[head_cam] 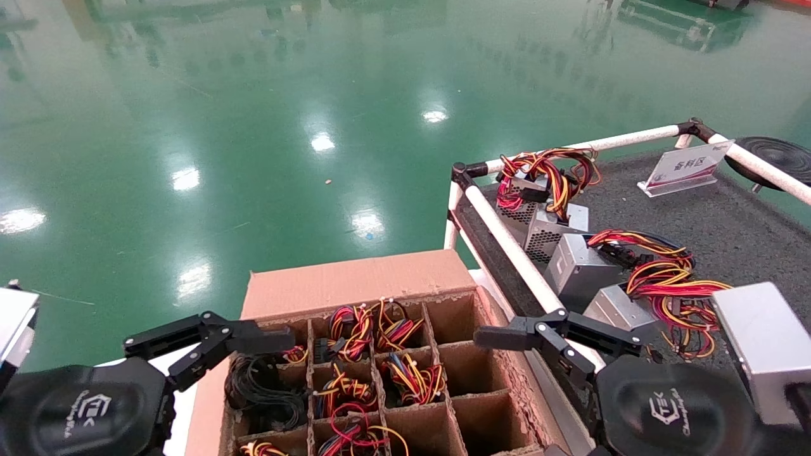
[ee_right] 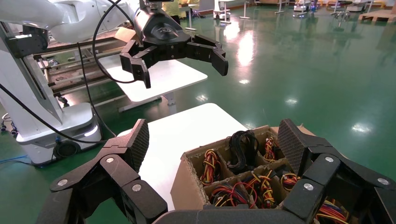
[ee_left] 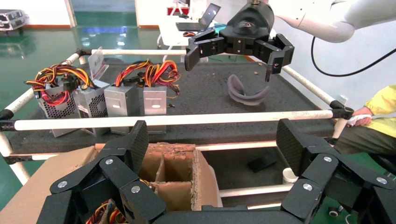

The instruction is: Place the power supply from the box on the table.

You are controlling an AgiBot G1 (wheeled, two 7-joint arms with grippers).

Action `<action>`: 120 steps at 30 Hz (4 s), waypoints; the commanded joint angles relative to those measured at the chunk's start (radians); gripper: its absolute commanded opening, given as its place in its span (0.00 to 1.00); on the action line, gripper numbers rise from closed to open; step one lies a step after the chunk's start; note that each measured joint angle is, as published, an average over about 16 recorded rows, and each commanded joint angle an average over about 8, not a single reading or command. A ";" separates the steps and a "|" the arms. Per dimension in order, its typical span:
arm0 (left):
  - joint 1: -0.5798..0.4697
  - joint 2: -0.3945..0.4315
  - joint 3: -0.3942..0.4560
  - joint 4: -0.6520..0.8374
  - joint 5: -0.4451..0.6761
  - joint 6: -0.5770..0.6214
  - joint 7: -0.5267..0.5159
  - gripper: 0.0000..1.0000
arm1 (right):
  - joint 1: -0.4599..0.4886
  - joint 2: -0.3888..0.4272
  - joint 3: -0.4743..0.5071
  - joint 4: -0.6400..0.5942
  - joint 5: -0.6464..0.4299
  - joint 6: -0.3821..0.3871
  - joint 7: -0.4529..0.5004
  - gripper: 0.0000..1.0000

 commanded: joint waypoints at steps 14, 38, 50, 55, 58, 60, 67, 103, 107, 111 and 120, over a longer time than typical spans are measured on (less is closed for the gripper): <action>0.000 0.000 0.000 0.000 0.000 0.000 0.000 0.69 | 0.000 0.000 0.000 0.000 0.000 0.000 0.000 1.00; 0.000 0.000 0.000 0.000 0.000 0.000 0.000 0.00 | 0.000 0.000 0.000 0.000 0.000 0.000 0.000 1.00; 0.000 0.000 0.000 0.000 0.000 0.000 0.000 0.00 | 0.000 0.000 0.000 0.000 0.000 0.000 0.000 1.00; 0.000 0.000 0.000 0.000 0.000 0.000 0.000 0.00 | 0.000 0.000 0.000 0.000 0.000 0.000 0.000 1.00; 0.000 0.000 0.000 0.000 0.000 0.000 0.000 0.00 | 0.000 0.000 0.000 0.000 0.000 0.000 0.000 1.00; 0.000 0.000 0.000 0.000 0.000 0.000 0.000 0.00 | 0.000 0.000 0.000 0.000 0.000 0.000 0.000 1.00; 0.000 0.000 0.000 0.000 0.000 0.000 0.000 0.00 | 0.000 0.000 0.000 0.000 0.000 0.000 0.000 1.00; 0.000 0.000 0.000 0.000 0.000 0.000 0.000 1.00 | 0.001 -0.078 -0.185 0.009 -0.384 0.256 0.227 1.00; 0.000 0.000 0.000 0.000 0.000 0.000 0.000 1.00 | 0.007 -0.114 -0.212 0.001 -0.433 0.291 0.257 1.00; 0.000 0.000 0.000 0.000 0.000 0.000 0.000 1.00 | 0.022 -0.156 -0.239 -0.017 -0.486 0.327 0.281 0.88; 0.000 0.000 0.000 0.000 0.000 0.000 0.000 1.00 | 0.083 -0.241 -0.281 -0.072 -0.564 0.367 0.328 0.41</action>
